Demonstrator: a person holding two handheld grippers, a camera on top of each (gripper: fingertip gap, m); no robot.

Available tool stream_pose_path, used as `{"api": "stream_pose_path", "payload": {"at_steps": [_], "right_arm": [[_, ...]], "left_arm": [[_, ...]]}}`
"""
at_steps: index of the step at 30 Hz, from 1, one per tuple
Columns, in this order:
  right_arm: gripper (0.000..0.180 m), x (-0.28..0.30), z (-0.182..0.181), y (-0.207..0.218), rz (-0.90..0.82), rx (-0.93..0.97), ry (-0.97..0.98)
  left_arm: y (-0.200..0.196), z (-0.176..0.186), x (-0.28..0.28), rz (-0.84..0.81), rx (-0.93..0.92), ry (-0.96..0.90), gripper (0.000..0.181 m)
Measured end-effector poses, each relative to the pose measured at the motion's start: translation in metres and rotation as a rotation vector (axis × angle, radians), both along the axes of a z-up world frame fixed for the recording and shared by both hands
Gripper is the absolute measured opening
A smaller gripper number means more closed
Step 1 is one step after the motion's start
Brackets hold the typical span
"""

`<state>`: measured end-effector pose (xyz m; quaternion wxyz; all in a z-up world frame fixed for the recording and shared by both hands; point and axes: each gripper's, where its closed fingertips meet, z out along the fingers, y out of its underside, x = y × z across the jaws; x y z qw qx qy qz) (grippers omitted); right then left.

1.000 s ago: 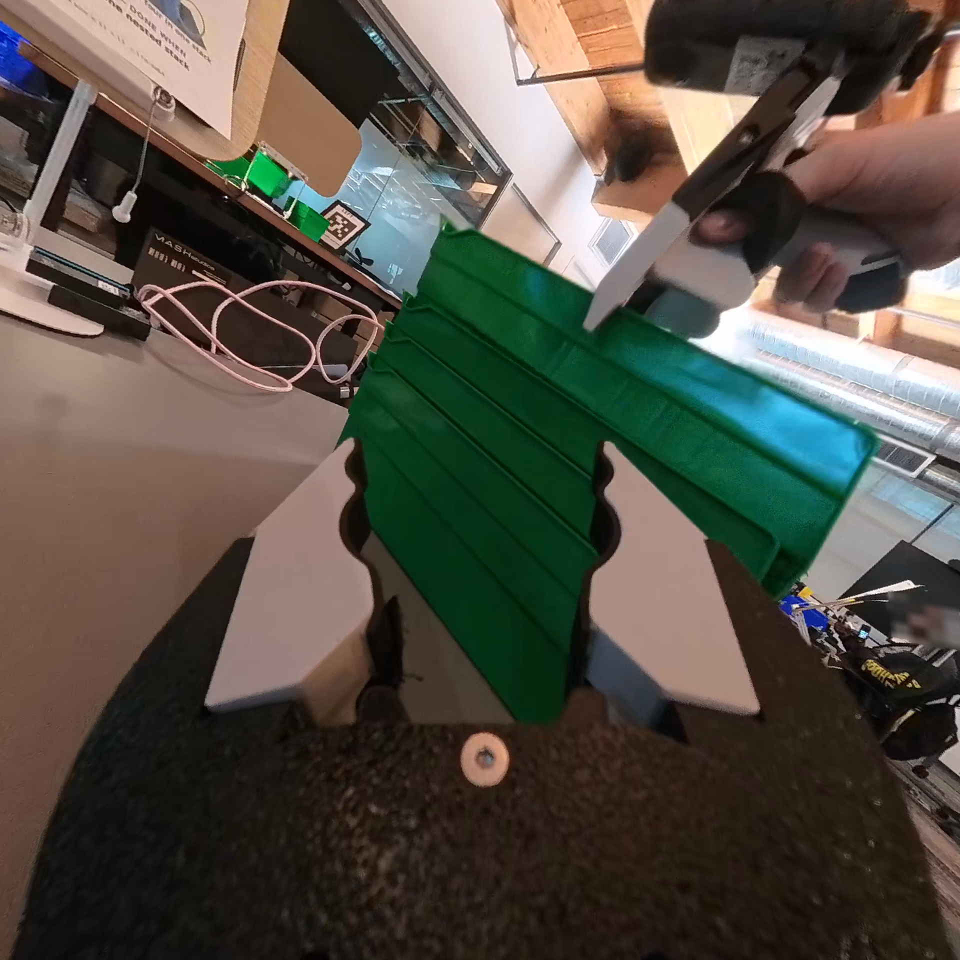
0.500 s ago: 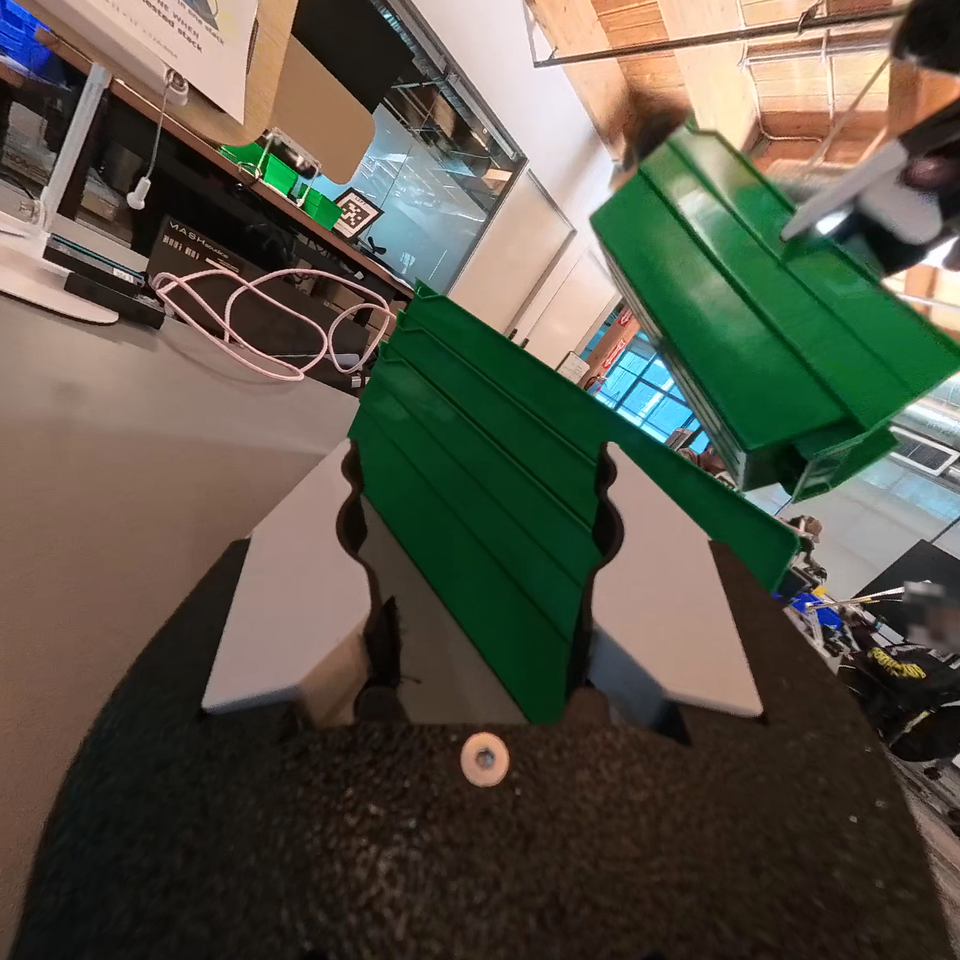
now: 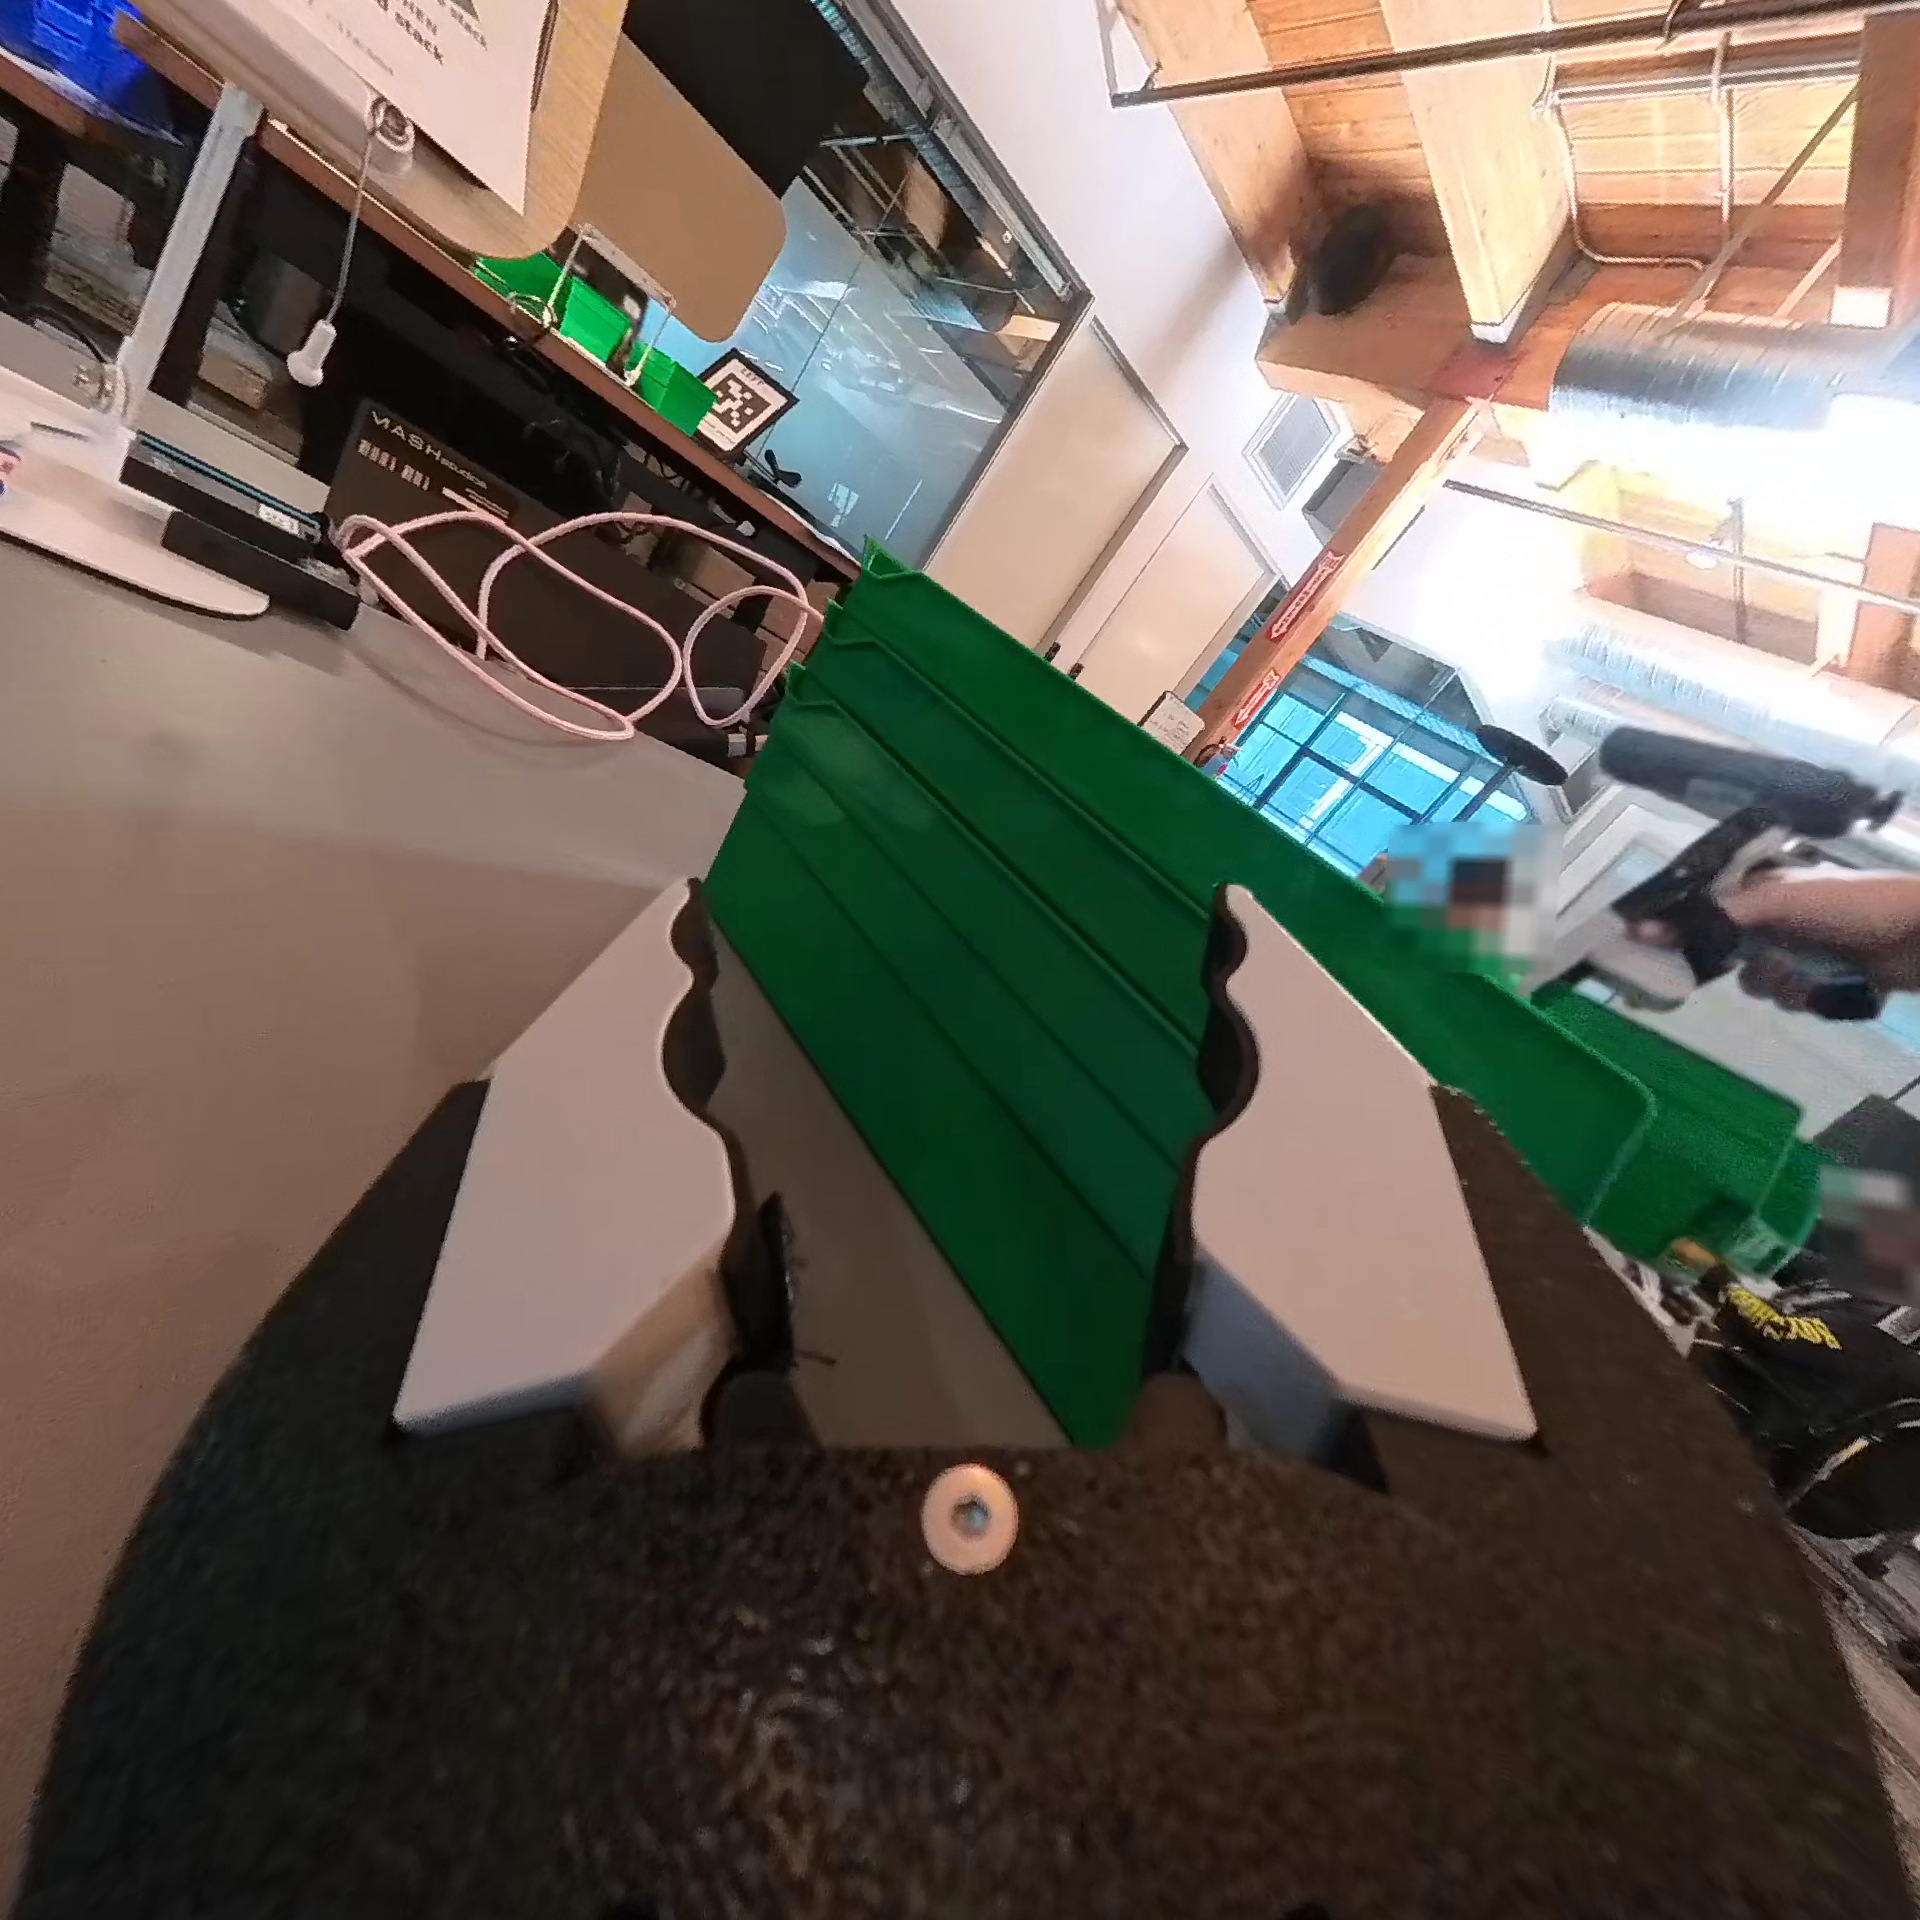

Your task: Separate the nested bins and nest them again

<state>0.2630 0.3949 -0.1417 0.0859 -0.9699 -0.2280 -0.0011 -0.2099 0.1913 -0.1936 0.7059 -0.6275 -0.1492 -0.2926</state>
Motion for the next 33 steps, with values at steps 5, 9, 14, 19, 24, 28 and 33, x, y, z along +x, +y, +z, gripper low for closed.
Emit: {"api": "stream_pose_path", "payload": {"at_steps": [5,9,14,19,24,28,33], "right_arm": [[0.11,0.054,-0.063,0.006,0.014,-0.083,-0.054],[0.111,0.07,-0.085,0.007,0.046,-0.117,-0.087],[0.116,0.082,-0.088,0.018,0.056,-0.087,-0.125],[0.135,0.086,-0.068,0.029,0.065,0.012,-0.201],[0.144,-0.02,-0.002,0.023,0.15,0.178,0.013],[0.146,-0.145,0.024,-0.018,0.287,0.189,0.172],[0.146,-0.298,0.025,-0.097,0.476,0.046,0.376]], "left_arm": [[0.001,-0.003,-0.003,0.023,-0.022,0.005,0.096],[0.002,-0.005,-0.003,0.022,-0.034,0.009,0.097],[0.004,-0.008,-0.001,0.013,-0.054,0.014,0.099],[0.004,-0.01,-0.002,0.007,-0.056,-0.005,0.099],[0.005,-0.009,0.001,-0.012,-0.052,-0.017,0.097],[0.002,-0.006,0.003,-0.024,-0.03,-0.017,0.097],[-0.002,-0.001,0.001,-0.025,0.002,-0.033,0.097]]}}
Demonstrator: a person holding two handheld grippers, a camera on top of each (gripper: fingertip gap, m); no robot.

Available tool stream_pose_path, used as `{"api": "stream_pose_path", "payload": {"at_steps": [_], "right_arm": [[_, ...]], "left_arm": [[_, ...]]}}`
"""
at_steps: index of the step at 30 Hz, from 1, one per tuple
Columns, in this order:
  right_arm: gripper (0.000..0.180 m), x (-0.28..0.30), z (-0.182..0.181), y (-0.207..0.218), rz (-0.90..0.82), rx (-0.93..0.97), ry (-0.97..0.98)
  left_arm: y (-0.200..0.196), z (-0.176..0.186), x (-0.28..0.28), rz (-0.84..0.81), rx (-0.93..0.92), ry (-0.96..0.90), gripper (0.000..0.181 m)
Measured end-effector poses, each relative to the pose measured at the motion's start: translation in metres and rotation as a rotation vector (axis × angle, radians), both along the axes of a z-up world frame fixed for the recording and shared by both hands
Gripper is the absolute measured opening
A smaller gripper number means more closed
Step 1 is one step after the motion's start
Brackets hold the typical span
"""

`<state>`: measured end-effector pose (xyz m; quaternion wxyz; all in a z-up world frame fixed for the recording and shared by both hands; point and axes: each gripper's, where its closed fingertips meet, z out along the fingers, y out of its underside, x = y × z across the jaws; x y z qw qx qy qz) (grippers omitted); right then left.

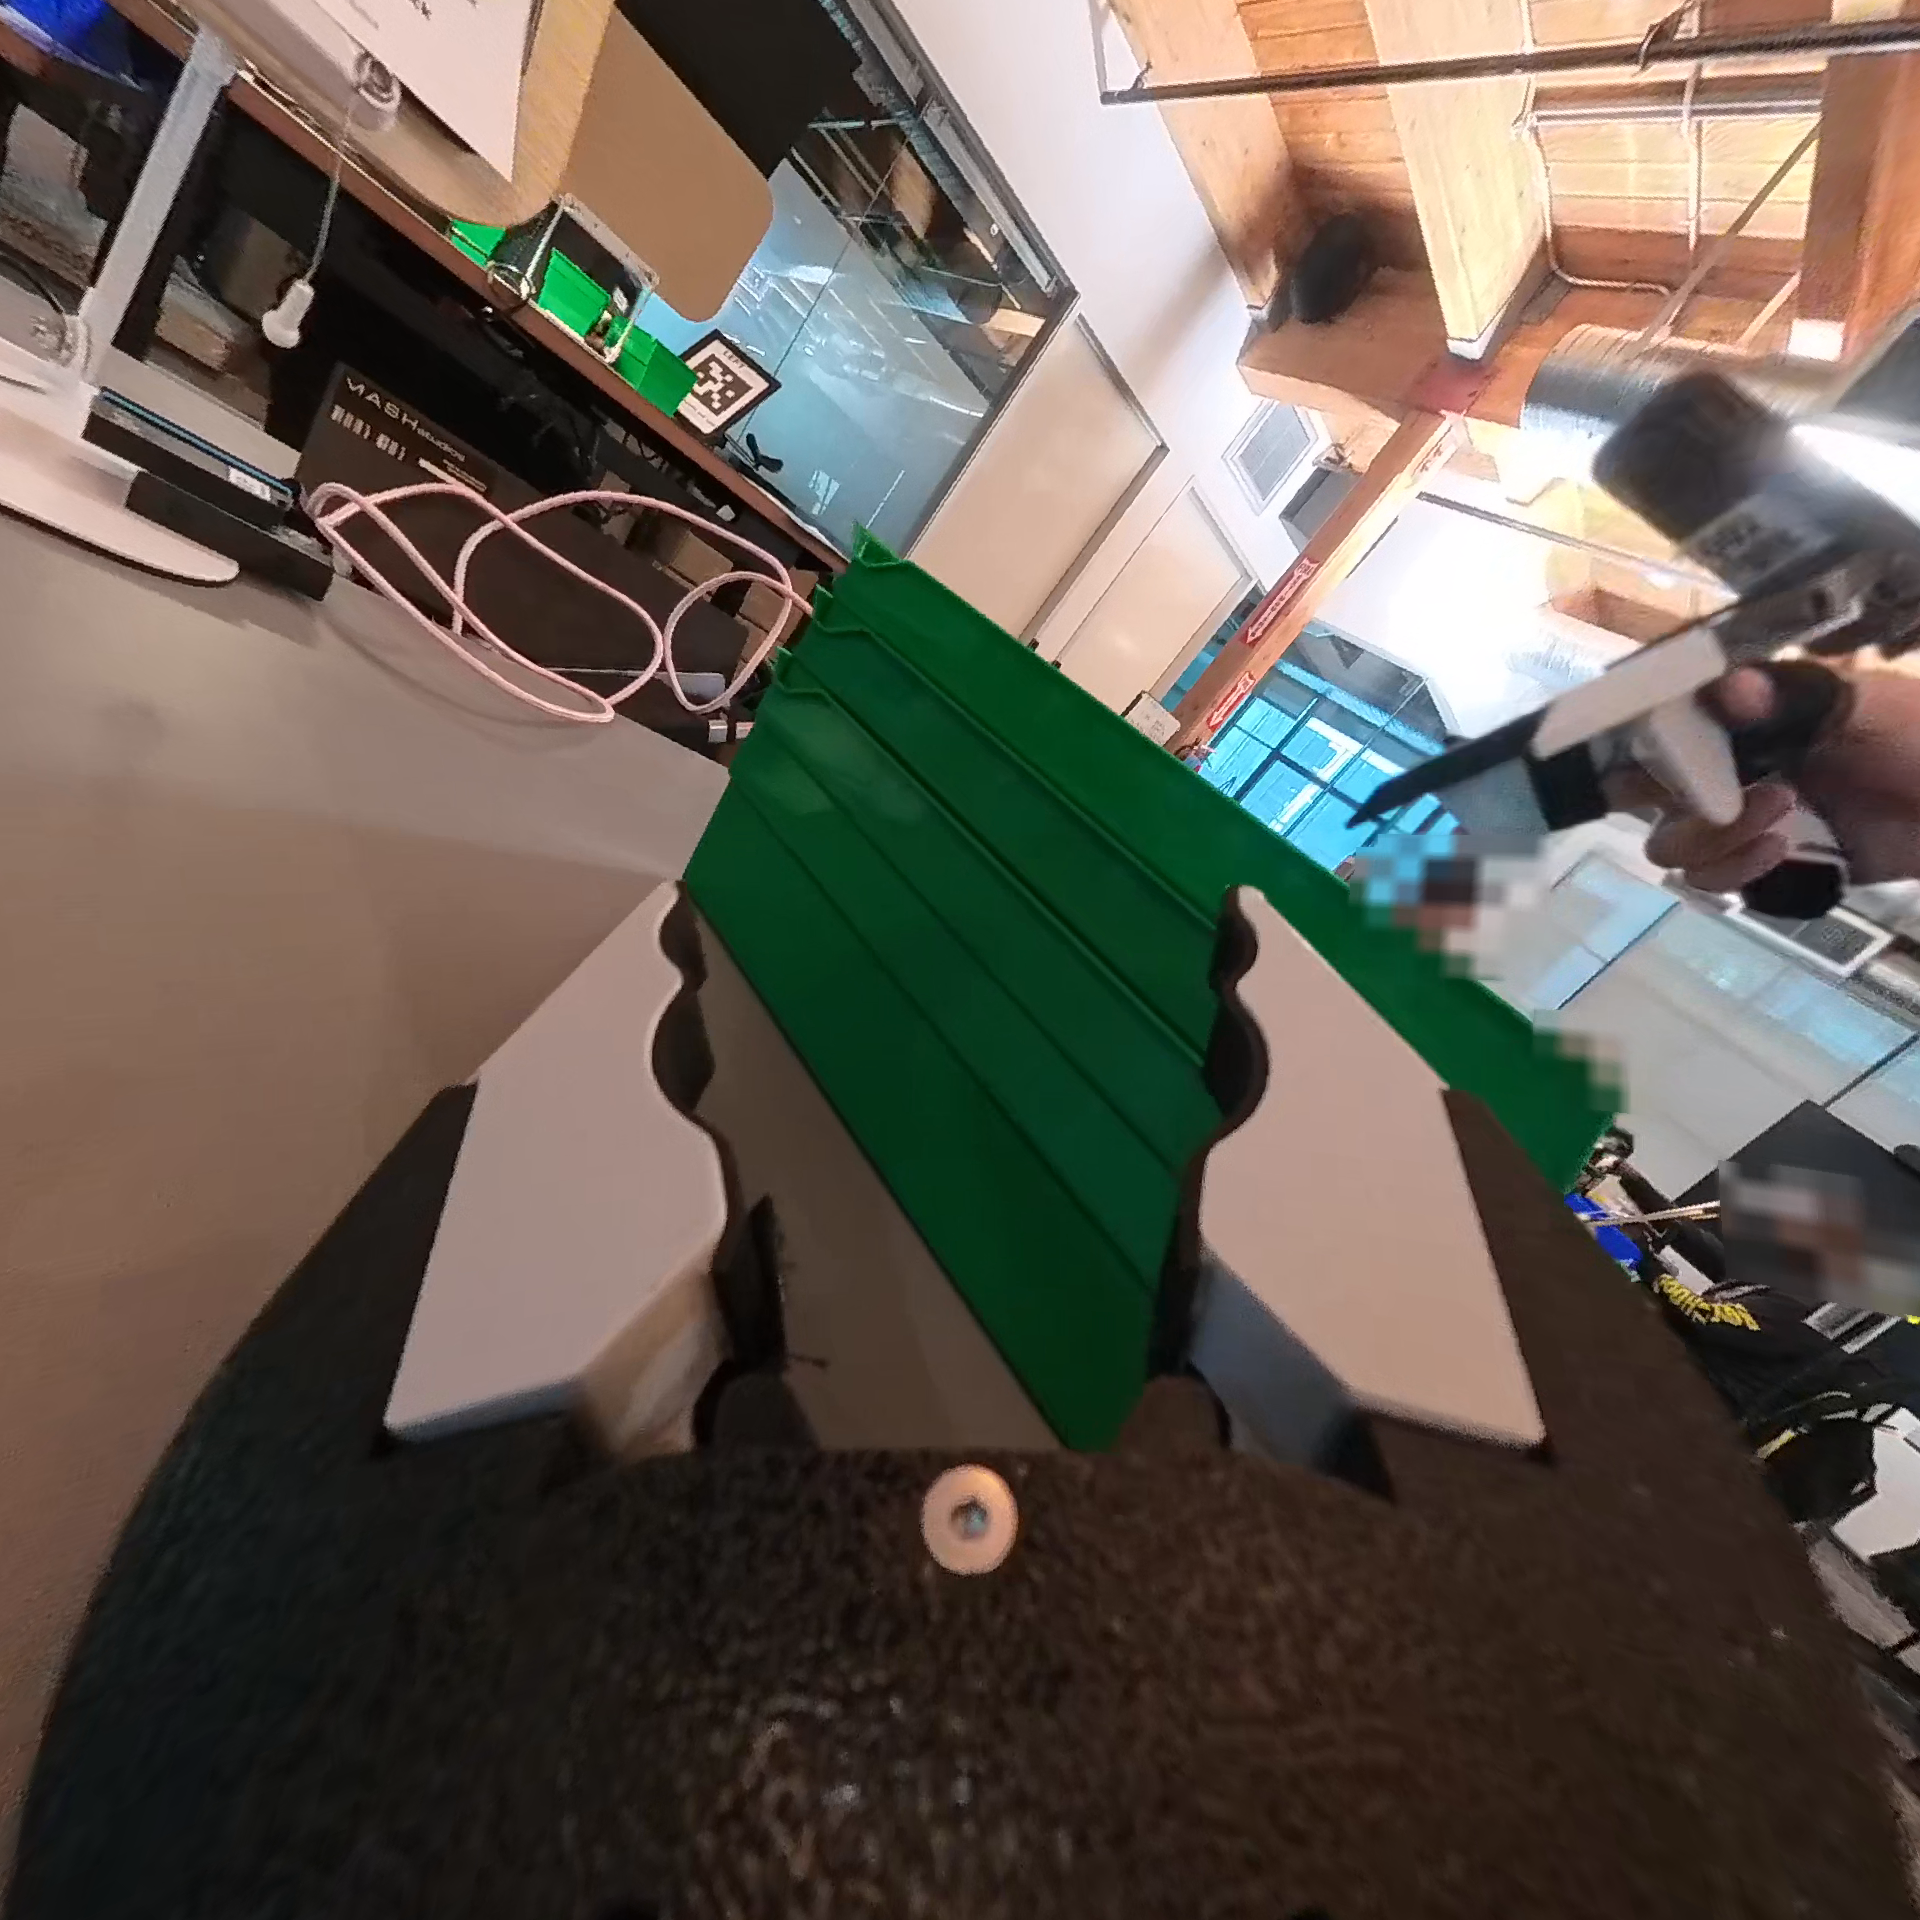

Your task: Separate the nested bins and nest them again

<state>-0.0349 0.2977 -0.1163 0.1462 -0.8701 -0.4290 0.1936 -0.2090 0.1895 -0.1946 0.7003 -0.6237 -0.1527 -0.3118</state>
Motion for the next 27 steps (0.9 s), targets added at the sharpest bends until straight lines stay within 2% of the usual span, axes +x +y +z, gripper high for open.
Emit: {"api": "stream_pose_path", "payload": {"at_steps": [5,9,11,15,23,27], "right_arm": [[0.142,-0.075,-0.015,-0.021,0.04,0.108,-0.069],[0.155,-0.084,-0.043,-0.022,-0.004,0.062,-0.203],[0.155,-0.088,-0.054,-0.023,-0.008,0.035,-0.232],[0.129,-0.088,-0.061,-0.02,-0.007,0.052,-0.295],[0.125,-0.081,-0.061,-0.023,-0.036,-0.003,-0.369],[0.108,-0.082,-0.057,-0.023,-0.02,0.008,-0.376]], "left_arm": [[-0.001,0.001,0.0,-0.013,0.011,-0.015,0.094],[-0.001,0.002,-0.001,-0.014,0.016,-0.023,0.092],[0.0,0.002,-0.001,-0.021,0.018,-0.033,0.091],[0.001,0.002,0.0,-0.037,0.015,-0.049,0.091],[0.001,0.0,-0.003,-0.028,0.004,-0.053,0.09],[0.001,-0.001,-0.002,-0.037,0.002,-0.058,0.089]]}}
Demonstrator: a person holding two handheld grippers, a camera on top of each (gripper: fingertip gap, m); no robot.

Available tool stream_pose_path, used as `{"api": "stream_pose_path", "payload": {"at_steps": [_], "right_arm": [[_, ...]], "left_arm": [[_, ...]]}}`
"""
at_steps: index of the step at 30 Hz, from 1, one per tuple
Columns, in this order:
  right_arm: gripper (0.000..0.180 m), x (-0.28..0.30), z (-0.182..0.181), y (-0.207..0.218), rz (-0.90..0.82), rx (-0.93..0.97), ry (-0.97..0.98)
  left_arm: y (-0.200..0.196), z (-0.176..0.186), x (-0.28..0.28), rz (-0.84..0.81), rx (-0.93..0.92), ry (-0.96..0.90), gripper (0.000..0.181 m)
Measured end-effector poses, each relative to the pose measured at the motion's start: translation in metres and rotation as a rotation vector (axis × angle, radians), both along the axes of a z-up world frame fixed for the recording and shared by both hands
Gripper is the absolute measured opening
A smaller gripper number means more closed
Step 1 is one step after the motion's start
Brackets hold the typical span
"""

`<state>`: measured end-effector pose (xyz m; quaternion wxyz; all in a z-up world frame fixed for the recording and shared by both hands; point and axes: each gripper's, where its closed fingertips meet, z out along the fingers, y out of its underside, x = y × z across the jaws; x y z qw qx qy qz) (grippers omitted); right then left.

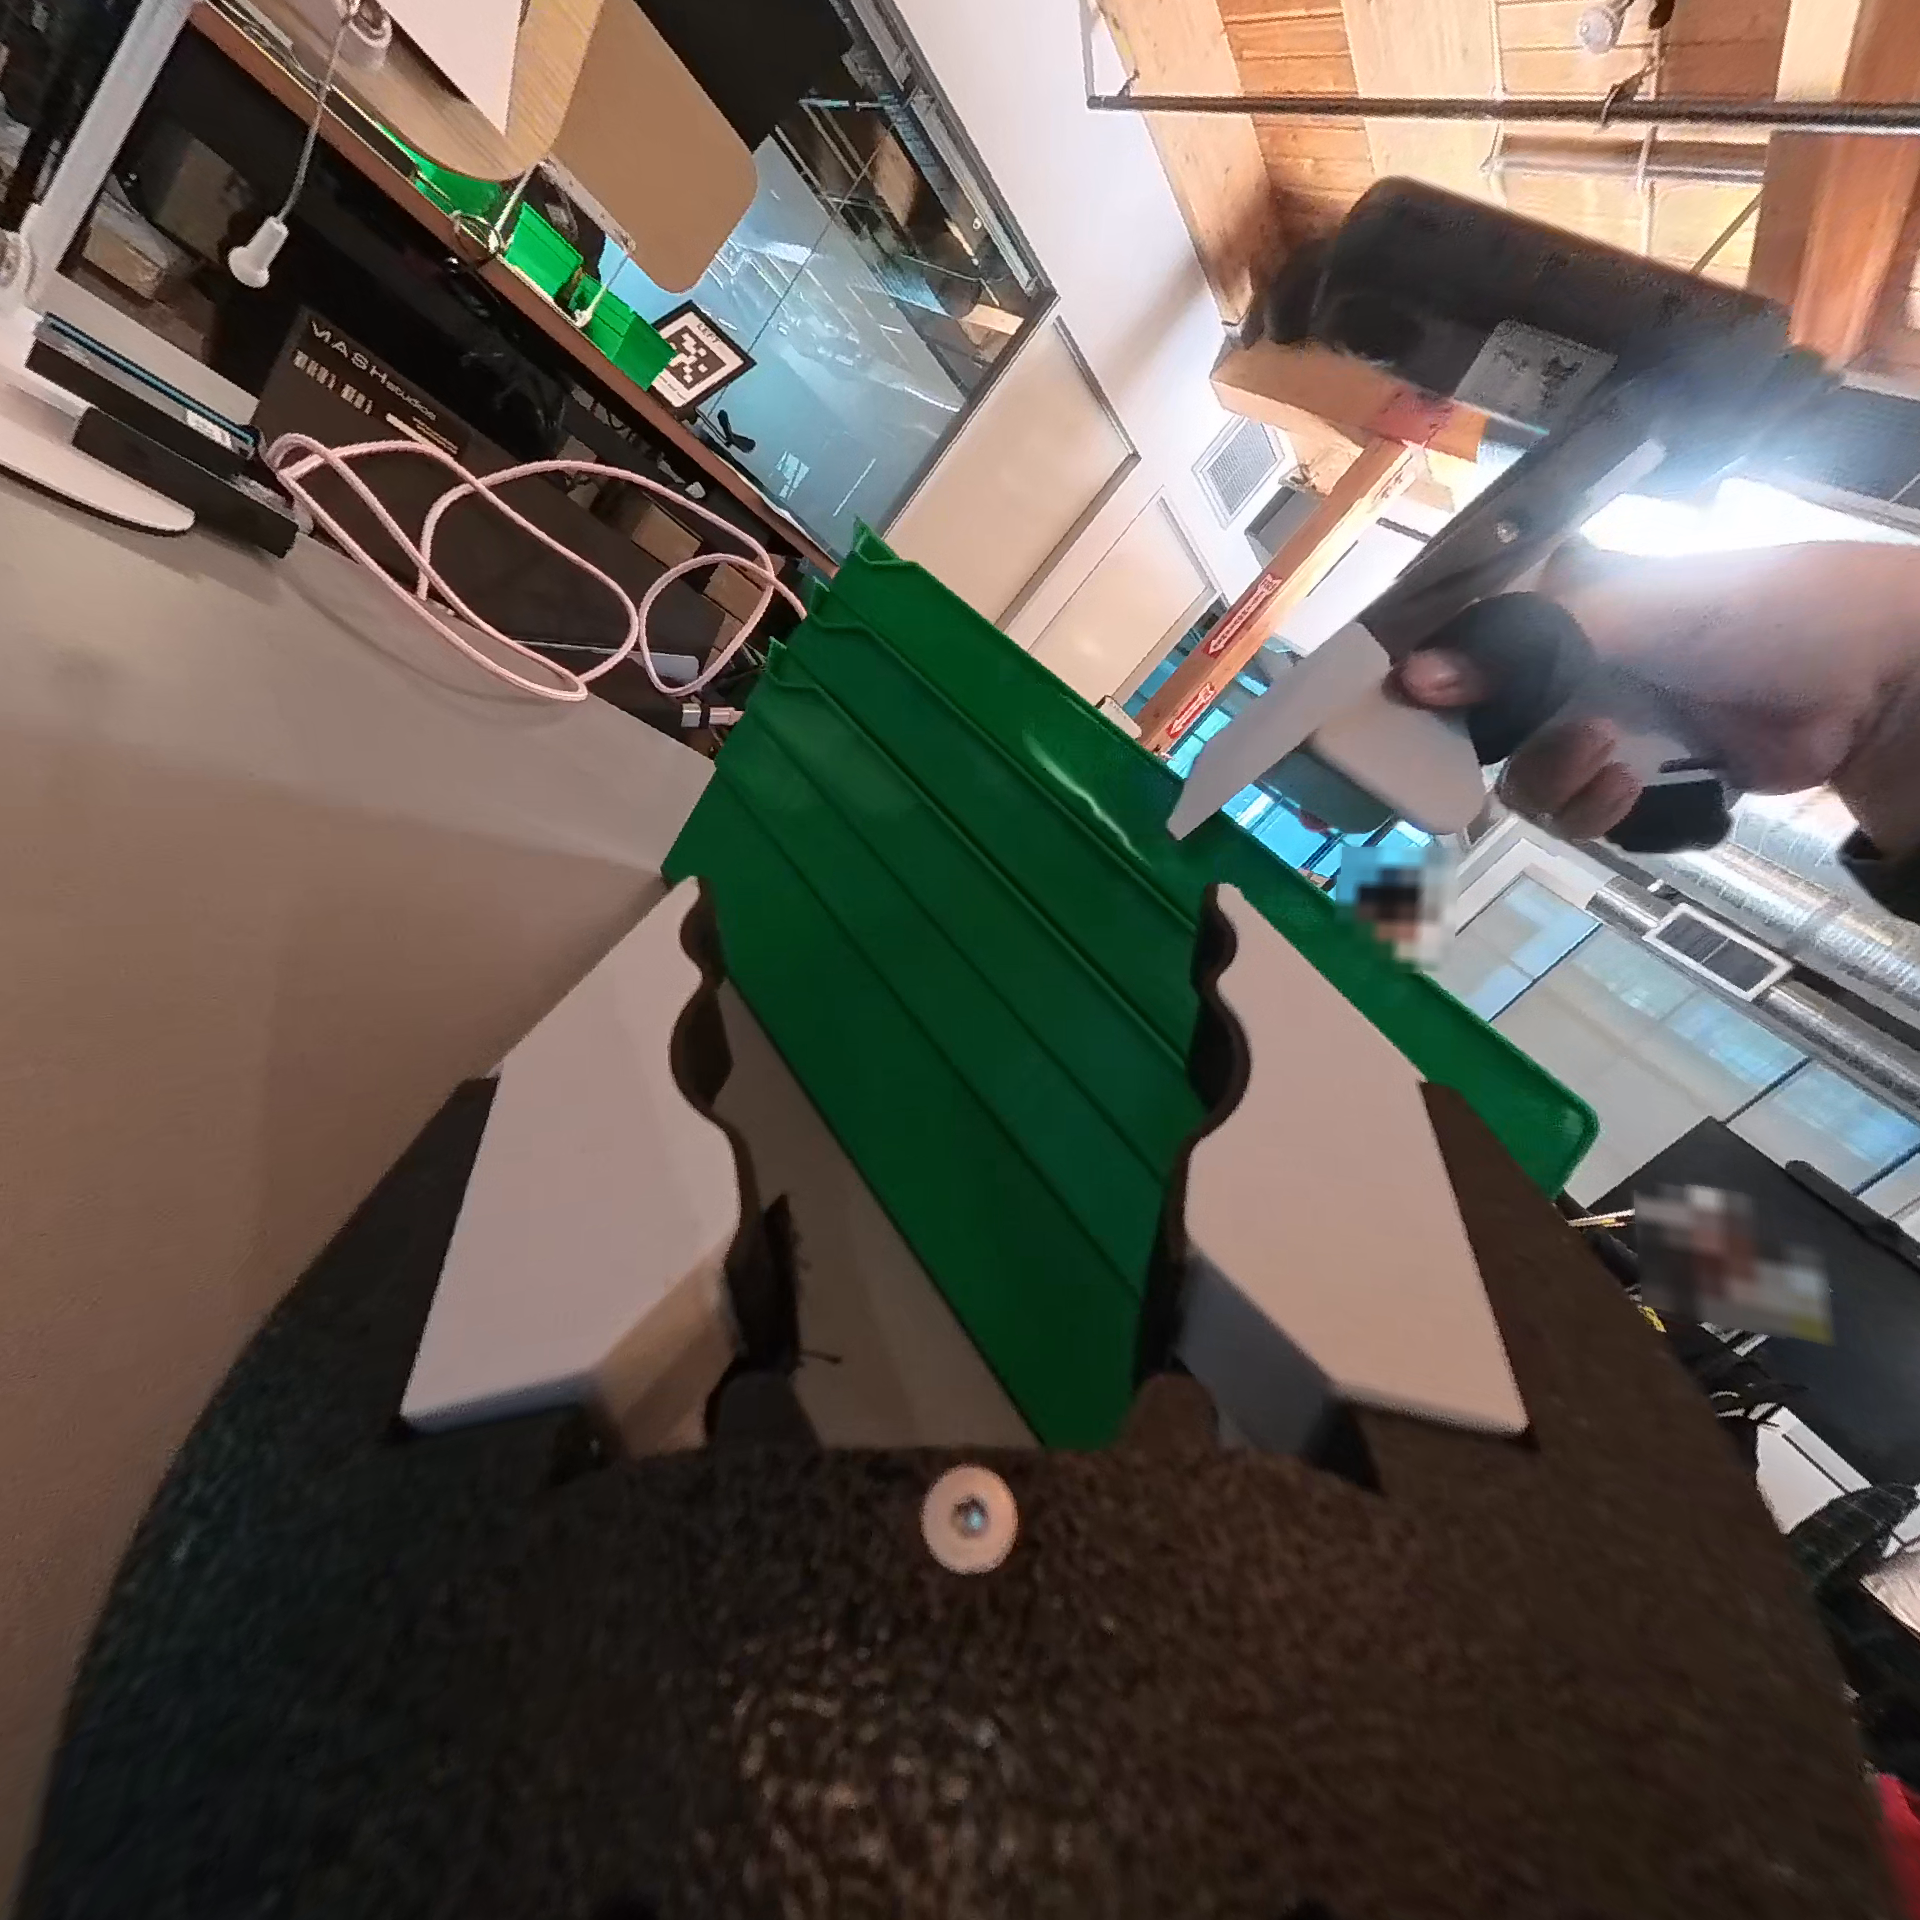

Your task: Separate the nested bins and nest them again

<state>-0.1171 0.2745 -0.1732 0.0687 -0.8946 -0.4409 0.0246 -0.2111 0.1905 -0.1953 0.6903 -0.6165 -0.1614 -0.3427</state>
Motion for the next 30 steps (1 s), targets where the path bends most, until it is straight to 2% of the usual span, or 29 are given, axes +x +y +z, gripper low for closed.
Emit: {"api": "stream_pose_path", "payload": {"at_steps": [6,14,15,16,20,30], "right_arm": [[0.099,0.01,0.006,-0.009,0.063,-0.023,-0.078],[0.095,0.005,0.018,-0.003,0.061,0.003,-0.043],[0.095,0.005,0.017,-0.003,0.065,0.003,-0.045],[0.095,0.004,0.017,-0.003,0.07,0.003,-0.047],[0.094,0.001,0.021,0.0,0.073,0.02,-0.028],[0.095,0.008,0.096,0.004,0.059,0.082,0.107]], "left_arm": [[0.001,-0.002,-0.001,0.001,-0.017,0.012,0.087],[0.001,-0.003,-0.003,-0.003,-0.015,-0.009,0.087],[0.001,-0.003,-0.003,-0.005,-0.018,-0.007,0.092],[0.001,-0.003,-0.002,-0.006,-0.021,-0.004,0.087],[0.001,-0.004,-0.002,-0.008,-0.023,-0.003,0.087],[0.002,-0.004,-0.001,-0.013,-0.024,-0.011,0.087]]}}
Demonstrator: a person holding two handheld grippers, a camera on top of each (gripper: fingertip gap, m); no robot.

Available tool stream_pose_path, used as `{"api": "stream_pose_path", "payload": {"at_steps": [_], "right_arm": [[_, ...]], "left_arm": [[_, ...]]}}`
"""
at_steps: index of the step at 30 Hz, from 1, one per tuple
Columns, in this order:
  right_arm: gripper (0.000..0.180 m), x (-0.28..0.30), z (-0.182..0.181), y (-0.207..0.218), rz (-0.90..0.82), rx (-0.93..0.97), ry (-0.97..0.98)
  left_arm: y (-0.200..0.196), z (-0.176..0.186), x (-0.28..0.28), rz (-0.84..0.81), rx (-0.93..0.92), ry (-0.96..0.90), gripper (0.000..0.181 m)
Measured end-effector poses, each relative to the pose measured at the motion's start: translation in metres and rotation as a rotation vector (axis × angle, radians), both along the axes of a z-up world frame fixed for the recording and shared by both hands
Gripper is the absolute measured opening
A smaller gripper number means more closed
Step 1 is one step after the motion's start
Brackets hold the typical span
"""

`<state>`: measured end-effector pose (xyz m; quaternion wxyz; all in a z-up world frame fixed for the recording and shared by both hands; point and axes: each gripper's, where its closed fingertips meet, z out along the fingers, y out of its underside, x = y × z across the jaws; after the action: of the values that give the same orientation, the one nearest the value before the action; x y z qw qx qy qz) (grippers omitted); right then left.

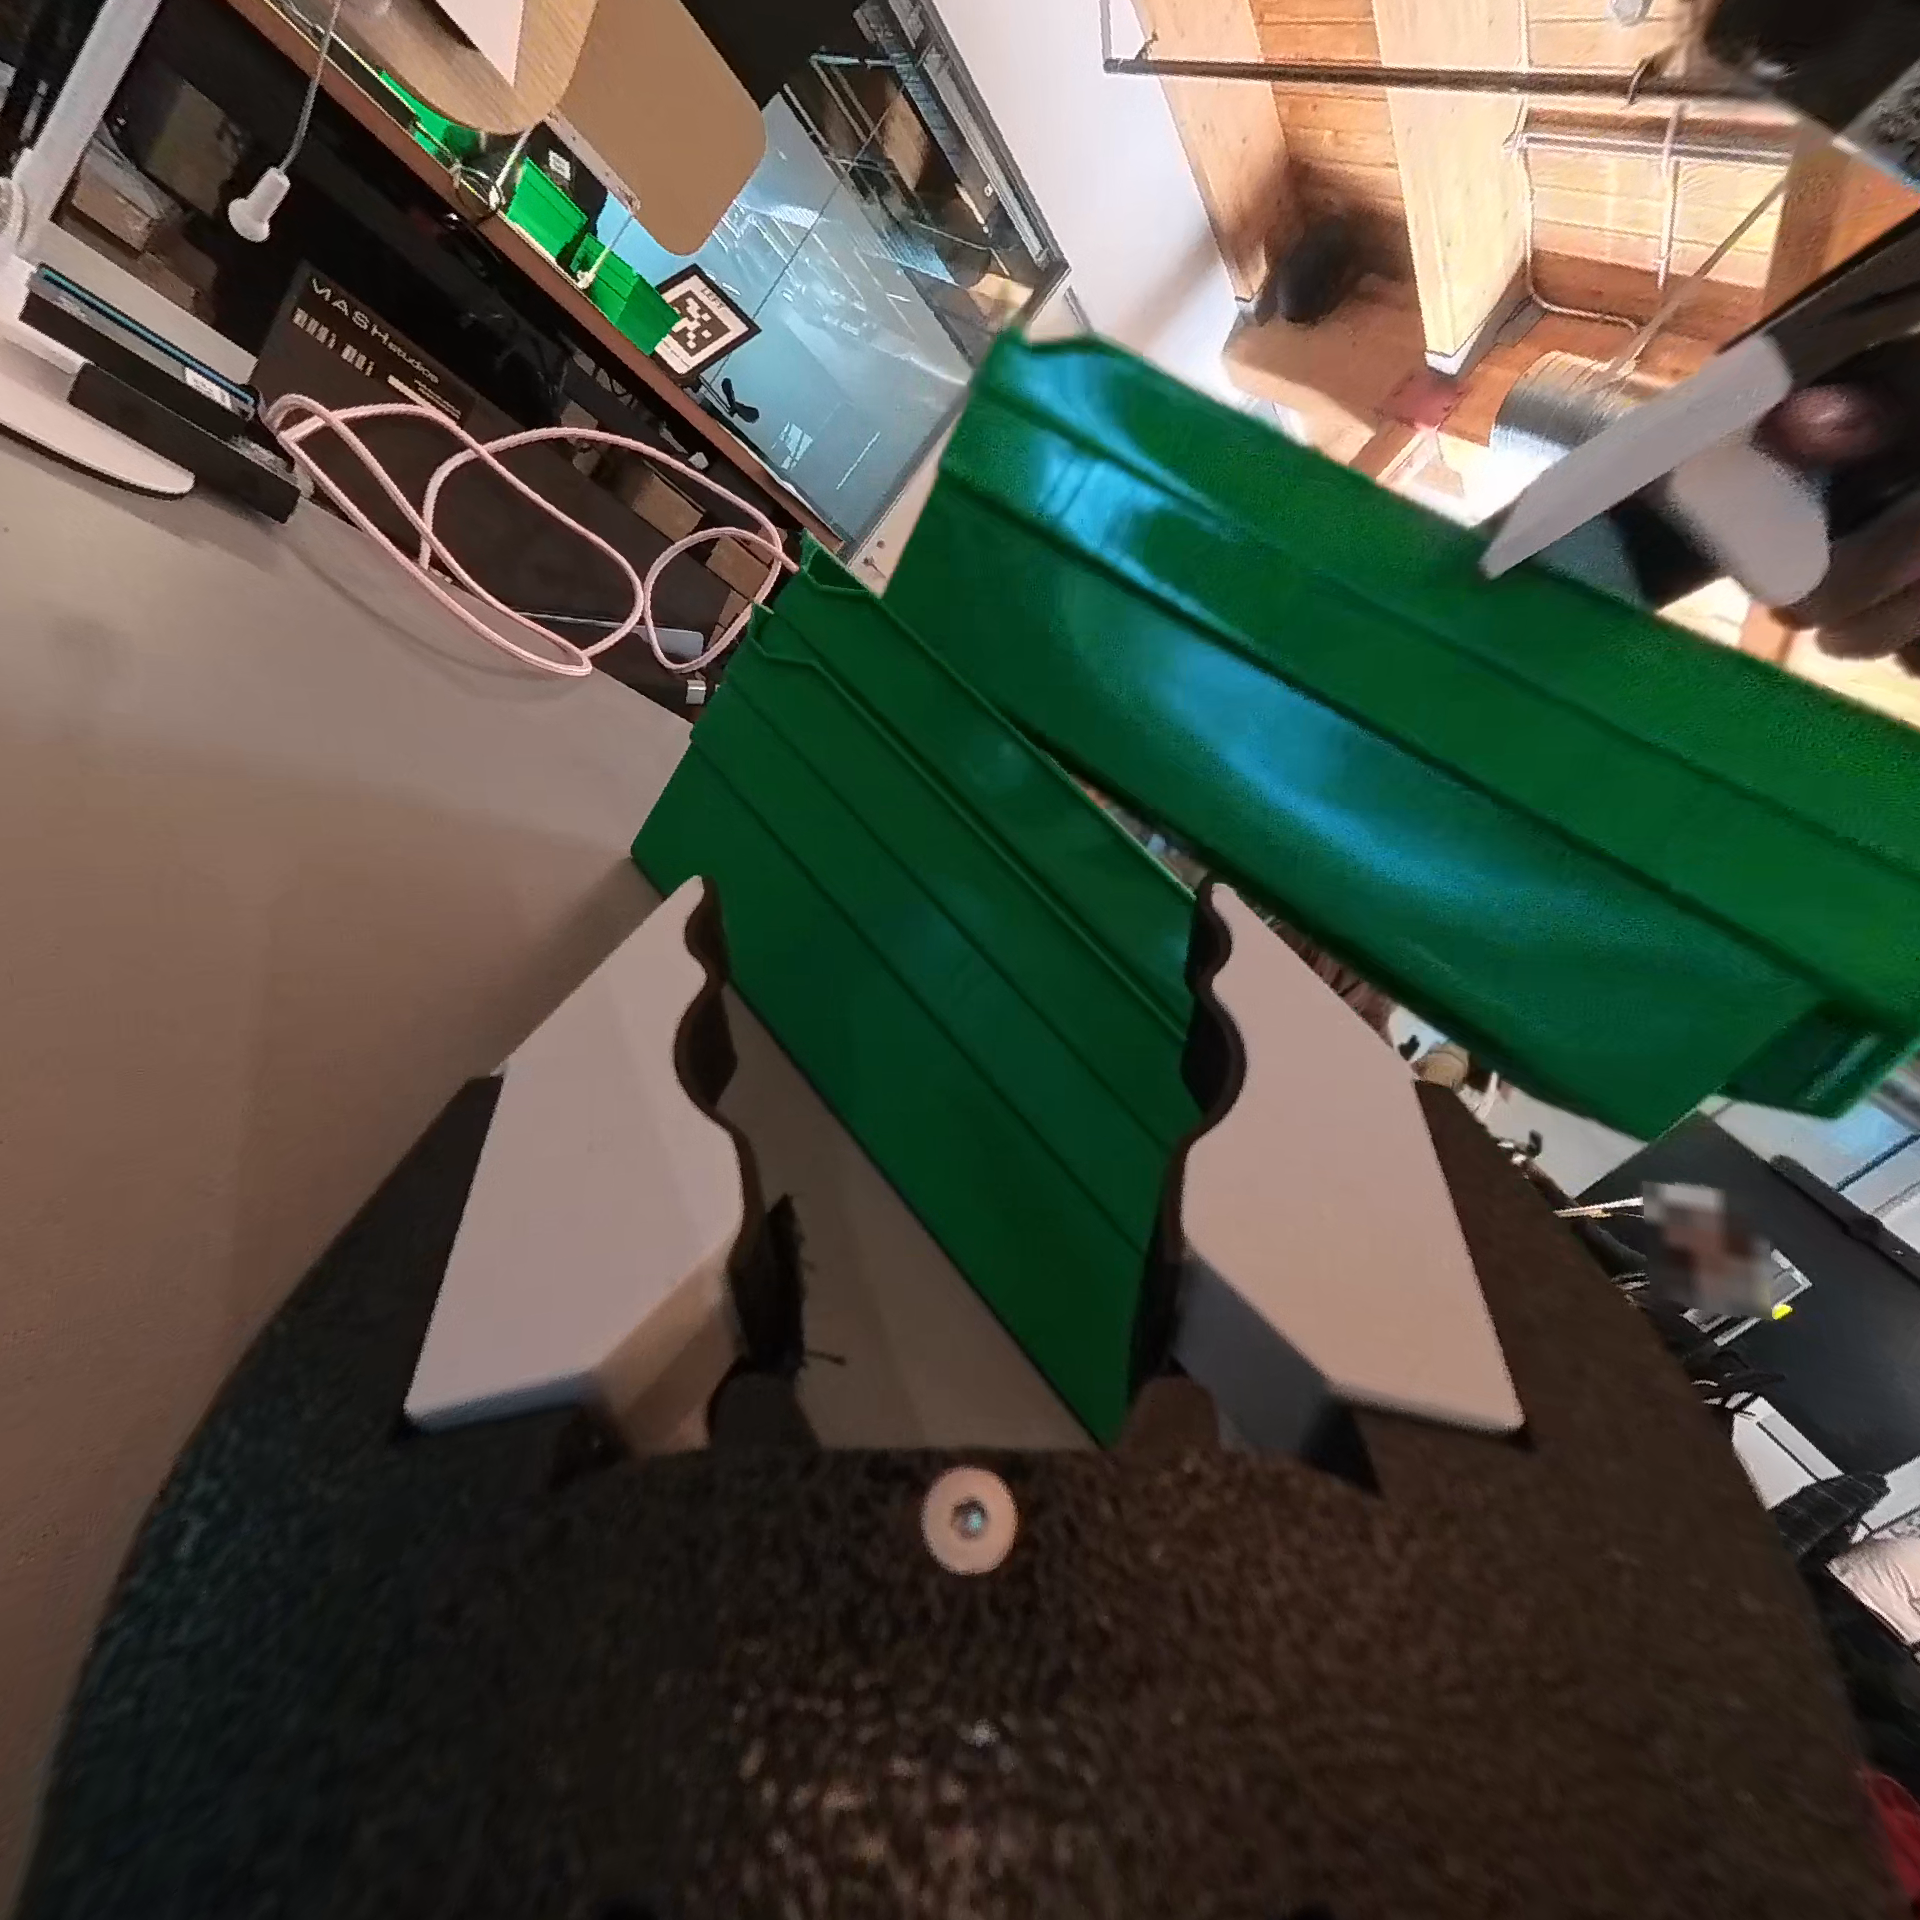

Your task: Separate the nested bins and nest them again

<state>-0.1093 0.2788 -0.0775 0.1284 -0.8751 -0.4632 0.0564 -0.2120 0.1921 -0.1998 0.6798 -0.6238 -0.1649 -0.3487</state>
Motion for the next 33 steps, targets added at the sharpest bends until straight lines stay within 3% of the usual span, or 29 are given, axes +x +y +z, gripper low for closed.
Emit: {"api": "stream_pose_path", "payload": {"at_steps": [6,10,16,24,28,33], "right_arm": [[0.096,0.055,0.043,0.021,-0.081,0.069,0.056],[0.095,0.117,0.046,0.044,-0.201,0.084,0.085],[0.095,0.21,-0.009,0.072,-0.378,0.066,0.045],[0.098,0.28,-0.107,0.089,-0.479,-0.032,0.031],[0.098,0.297,-0.134,0.096,-0.505,-0.024,0.025],[0.1,0.305,-0.141,0.096,-0.469,-0.006,-0.038]], "left_arm": [[0.0,0.0,0.0,-0.002,0.0,-0.005,0.087],[0.001,-0.001,0.0,-0.001,-0.001,-0.004,0.087],[0.0,0.002,-0.001,0.023,0.011,0.013,0.096],[0.0,0.001,-0.003,0.025,0.006,0.004,0.096],[0.001,0.0,-0.001,0.02,-0.001,0.007,0.096],[0.002,-0.001,-0.001,0.016,-0.005,0.005,0.096]]}}
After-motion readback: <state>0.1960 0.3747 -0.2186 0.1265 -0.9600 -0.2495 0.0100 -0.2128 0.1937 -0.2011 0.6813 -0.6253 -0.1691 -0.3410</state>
